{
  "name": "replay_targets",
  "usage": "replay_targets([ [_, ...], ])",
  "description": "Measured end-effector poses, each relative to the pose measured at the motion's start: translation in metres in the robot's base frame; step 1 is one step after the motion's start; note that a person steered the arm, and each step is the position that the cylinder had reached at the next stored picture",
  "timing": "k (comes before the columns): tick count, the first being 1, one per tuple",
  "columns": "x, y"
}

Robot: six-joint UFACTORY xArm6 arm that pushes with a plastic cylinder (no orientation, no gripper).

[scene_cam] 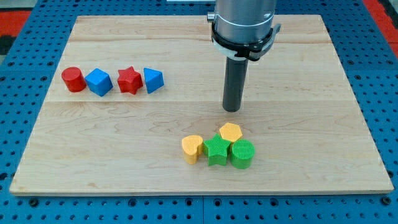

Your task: Move your arm to the left side of the board

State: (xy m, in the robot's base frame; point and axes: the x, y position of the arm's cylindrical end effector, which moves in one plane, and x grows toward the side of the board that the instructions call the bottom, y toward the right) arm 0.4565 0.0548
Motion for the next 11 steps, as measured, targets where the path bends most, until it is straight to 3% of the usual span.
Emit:
replay_targets([
  [2, -0.032, -0.001],
  [4, 0.01, -0.016],
  [5, 0.004, -0.052],
  [9, 0.017, -0.301],
  [11, -0.042, -0.319],
])
